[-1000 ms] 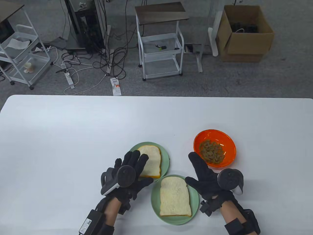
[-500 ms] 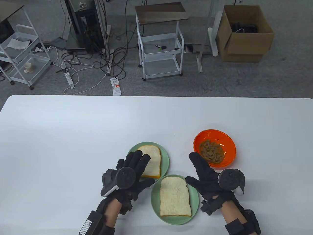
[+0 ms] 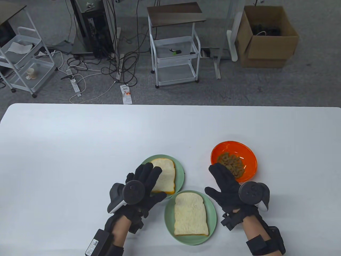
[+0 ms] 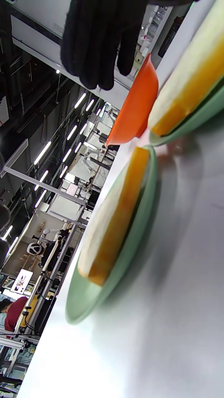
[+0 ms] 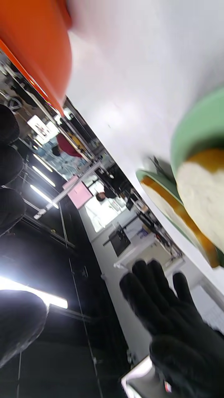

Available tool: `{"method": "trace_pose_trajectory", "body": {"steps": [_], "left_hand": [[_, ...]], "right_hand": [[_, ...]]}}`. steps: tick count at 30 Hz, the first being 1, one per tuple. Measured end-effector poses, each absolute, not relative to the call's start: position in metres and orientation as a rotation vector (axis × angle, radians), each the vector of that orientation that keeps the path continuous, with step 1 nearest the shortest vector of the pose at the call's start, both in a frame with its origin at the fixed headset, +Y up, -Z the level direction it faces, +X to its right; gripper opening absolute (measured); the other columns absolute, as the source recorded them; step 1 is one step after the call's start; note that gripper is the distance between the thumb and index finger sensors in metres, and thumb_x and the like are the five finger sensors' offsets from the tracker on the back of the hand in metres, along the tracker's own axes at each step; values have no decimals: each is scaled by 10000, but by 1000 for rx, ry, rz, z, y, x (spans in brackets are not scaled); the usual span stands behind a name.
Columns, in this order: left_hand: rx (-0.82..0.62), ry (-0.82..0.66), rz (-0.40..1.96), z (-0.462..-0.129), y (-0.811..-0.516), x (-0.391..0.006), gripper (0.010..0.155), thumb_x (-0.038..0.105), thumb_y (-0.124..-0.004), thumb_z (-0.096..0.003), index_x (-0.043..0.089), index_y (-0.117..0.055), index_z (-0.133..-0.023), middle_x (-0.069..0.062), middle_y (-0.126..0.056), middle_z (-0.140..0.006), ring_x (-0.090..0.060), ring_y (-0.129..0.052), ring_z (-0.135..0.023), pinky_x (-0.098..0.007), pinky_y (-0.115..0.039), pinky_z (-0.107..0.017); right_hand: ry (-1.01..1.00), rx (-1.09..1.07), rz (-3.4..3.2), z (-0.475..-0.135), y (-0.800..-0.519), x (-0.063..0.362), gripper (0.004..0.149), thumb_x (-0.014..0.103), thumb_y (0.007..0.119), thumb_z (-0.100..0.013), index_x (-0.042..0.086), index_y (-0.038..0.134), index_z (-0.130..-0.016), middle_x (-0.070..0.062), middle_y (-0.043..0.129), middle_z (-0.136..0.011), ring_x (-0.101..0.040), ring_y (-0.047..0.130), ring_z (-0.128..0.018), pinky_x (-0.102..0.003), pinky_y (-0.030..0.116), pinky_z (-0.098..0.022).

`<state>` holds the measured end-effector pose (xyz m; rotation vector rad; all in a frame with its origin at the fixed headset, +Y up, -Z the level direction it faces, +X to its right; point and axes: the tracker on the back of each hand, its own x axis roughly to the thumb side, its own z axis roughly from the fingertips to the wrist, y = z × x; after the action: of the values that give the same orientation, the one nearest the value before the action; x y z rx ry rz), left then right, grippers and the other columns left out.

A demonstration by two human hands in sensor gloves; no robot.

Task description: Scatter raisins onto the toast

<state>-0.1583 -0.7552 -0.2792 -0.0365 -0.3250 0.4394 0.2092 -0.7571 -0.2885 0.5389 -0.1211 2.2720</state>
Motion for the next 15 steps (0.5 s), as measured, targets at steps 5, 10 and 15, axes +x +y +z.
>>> {"method": "trace_pose_trajectory", "body": {"steps": [5, 10, 15], "left_hand": [[-38, -318, 445, -280, -756, -160, 921, 868, -518, -343, 467, -311, -1146, 25, -296, -1267, -332, -368, -1205, -707, -413, -812], [-52, -326, 440, -280, -757, -158, 932, 876, -508, -338, 468, -292, -1147, 21, -289, -1270, -336, -359, -1207, -708, -407, -812], [-63, -328, 438, -281, -759, -155, 927, 874, -491, -340, 464, -294, -1148, 18, -291, -1269, -338, -364, -1204, -707, -411, -810]], "right_hand": [[-228, 333, 2464, -297, -750, 230, 807, 579, 780, -508, 85, 559, -1106, -309, 398, -1154, -613, 362, -1000, -756, 347, -614], [-250, -12, 2428, -304, -761, 267, 764, 578, 695, -538, 83, 577, -1107, -348, 279, -1140, -644, 282, -968, -748, 350, -597], [-62, -185, 2430, -313, -776, 288, 737, 572, 705, -550, 153, 536, -1132, -356, 193, -1131, -654, 207, -953, -746, 321, -596]]}}
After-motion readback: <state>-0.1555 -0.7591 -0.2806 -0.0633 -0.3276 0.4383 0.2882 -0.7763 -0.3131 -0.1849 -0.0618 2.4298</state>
